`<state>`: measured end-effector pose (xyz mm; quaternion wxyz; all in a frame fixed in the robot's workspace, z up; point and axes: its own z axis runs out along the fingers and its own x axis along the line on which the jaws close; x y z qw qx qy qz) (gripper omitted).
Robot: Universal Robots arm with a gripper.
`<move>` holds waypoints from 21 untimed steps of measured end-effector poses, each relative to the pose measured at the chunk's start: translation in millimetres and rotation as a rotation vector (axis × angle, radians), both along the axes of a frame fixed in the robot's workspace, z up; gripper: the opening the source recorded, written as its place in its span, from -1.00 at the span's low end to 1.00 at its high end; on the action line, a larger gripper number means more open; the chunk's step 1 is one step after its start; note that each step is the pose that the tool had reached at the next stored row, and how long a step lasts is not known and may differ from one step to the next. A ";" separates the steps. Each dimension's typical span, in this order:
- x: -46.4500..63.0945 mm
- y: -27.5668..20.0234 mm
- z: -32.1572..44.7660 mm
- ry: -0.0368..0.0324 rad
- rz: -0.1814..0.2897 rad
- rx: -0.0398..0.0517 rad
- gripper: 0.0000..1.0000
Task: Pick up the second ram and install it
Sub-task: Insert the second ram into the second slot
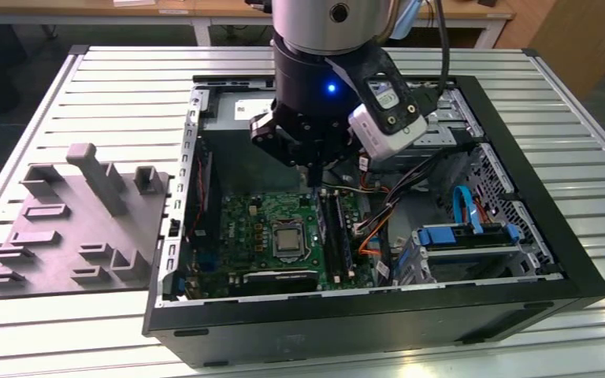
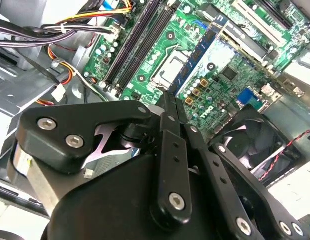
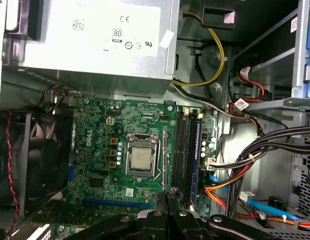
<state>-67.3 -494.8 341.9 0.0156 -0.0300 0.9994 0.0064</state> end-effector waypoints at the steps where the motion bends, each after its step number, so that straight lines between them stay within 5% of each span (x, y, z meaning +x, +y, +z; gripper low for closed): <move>1: 0.0 0.1 -0.4 -0.0001 -0.004 0.0063 -0.77; 4: 0.0 0.1 -1.5 -0.0002 -0.023 0.0181 -0.77; 21: 10.7 5.2 -12.9 -0.0001 -0.019 0.0184 -0.77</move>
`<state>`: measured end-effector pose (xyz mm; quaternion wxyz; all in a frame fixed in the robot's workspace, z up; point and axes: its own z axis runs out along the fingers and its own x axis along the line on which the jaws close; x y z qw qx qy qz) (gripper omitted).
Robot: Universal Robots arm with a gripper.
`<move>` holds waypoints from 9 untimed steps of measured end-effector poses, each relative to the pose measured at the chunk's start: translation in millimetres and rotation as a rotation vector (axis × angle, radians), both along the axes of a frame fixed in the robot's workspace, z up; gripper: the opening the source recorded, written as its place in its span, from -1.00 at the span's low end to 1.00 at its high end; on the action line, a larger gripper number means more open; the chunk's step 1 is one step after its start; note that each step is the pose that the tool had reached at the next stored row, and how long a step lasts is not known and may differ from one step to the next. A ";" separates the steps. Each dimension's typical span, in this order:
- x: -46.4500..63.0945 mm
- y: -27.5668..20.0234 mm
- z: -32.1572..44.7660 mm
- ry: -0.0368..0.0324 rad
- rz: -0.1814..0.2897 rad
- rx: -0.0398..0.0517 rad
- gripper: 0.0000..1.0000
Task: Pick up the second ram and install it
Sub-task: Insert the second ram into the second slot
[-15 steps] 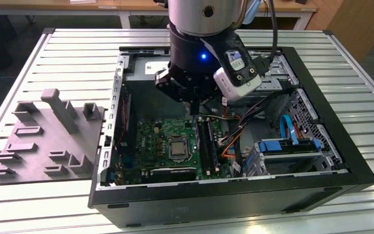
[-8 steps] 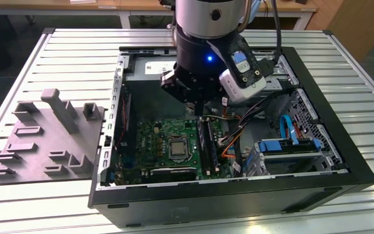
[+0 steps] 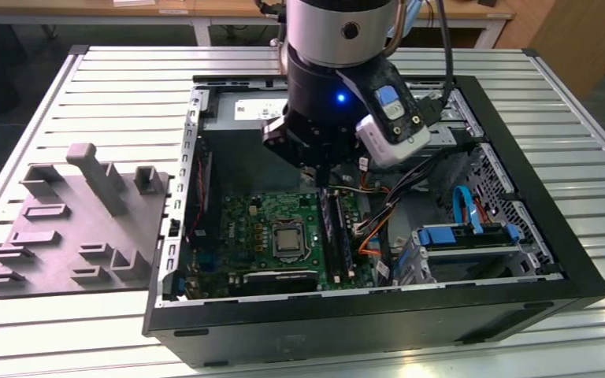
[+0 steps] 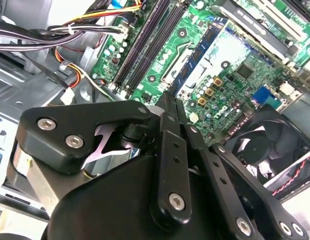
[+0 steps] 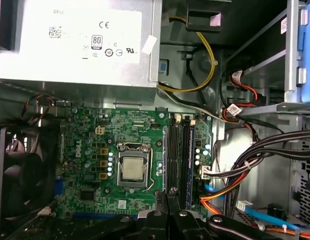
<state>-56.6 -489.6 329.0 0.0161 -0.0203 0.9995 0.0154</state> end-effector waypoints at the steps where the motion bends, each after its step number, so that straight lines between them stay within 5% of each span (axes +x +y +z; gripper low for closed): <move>1: 0.3 0.1 -0.6 0.0000 0.006 -0.0002 -0.77; 9: 2.6 0.5 -10.0 0.0001 0.014 0.0001 -0.77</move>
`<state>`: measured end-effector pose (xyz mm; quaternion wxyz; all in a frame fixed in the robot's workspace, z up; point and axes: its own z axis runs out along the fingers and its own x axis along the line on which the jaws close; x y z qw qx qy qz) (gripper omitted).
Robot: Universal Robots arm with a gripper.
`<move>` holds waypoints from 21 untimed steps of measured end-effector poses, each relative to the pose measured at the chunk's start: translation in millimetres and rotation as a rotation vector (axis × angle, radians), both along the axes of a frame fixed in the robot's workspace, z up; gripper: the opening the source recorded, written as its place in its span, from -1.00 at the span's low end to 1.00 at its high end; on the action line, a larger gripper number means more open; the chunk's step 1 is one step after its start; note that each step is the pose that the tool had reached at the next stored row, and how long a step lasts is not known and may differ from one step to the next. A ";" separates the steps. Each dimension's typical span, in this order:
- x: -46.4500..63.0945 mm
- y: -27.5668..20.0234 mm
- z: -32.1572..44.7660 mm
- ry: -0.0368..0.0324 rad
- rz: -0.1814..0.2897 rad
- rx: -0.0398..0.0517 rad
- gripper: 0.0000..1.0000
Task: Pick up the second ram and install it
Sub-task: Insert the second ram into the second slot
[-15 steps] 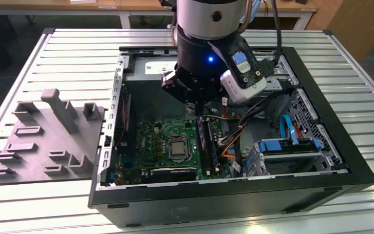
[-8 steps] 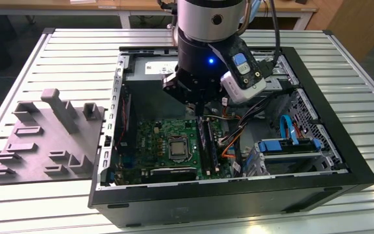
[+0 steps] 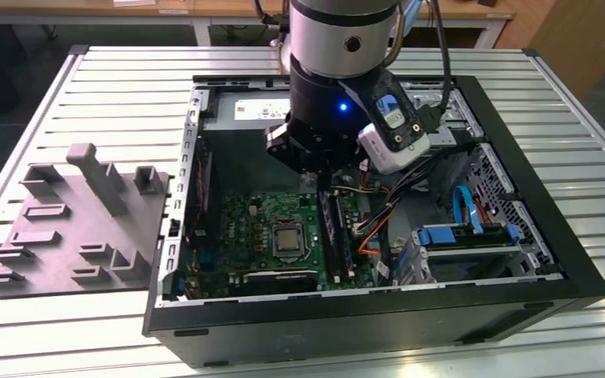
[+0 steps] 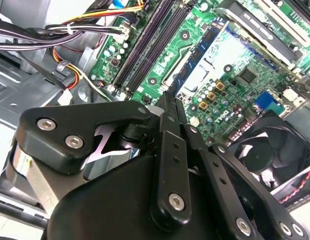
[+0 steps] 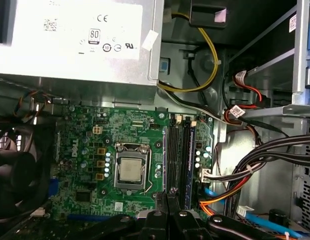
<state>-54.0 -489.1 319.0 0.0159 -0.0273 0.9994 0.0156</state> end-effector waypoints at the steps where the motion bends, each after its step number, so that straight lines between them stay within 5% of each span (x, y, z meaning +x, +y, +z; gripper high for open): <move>1: 0.0 0.0 -1.1 0.0000 0.000 -0.0001 -0.77; 21: 6.0 0.0 -26.6 0.0000 -0.050 0.0023 -0.77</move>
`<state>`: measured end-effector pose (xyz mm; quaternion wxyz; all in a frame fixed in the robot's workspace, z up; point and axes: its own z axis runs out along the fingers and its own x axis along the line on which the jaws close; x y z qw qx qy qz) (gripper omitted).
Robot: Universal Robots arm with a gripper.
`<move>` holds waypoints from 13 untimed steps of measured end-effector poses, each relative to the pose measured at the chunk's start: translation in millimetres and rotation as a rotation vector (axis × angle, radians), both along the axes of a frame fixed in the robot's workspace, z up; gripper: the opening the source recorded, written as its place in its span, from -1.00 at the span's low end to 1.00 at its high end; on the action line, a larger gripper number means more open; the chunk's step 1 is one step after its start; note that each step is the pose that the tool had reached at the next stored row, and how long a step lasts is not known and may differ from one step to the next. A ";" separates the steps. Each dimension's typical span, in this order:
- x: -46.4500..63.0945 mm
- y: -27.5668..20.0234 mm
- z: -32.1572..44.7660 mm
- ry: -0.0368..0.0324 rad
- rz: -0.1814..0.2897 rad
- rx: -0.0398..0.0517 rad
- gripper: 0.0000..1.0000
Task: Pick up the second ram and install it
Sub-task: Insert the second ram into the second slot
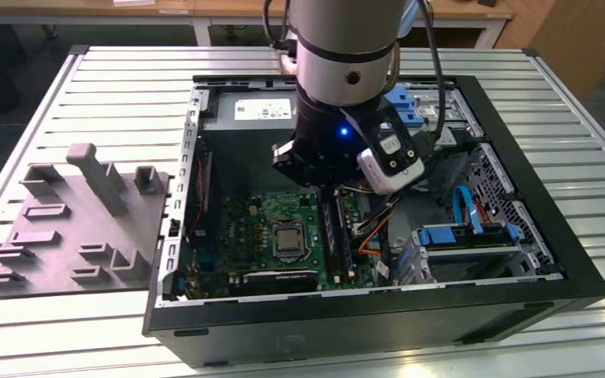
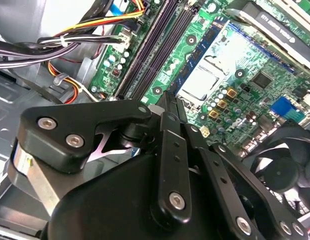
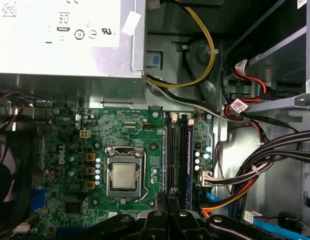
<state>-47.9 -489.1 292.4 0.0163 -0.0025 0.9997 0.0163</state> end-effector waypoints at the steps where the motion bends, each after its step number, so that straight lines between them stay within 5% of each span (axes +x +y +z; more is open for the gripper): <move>1: 0.0 0.0 -0.6 -0.0001 -0.002 0.0004 -0.77; 13: 4.1 0.0 -8.4 0.0000 -0.006 0.0019 -0.77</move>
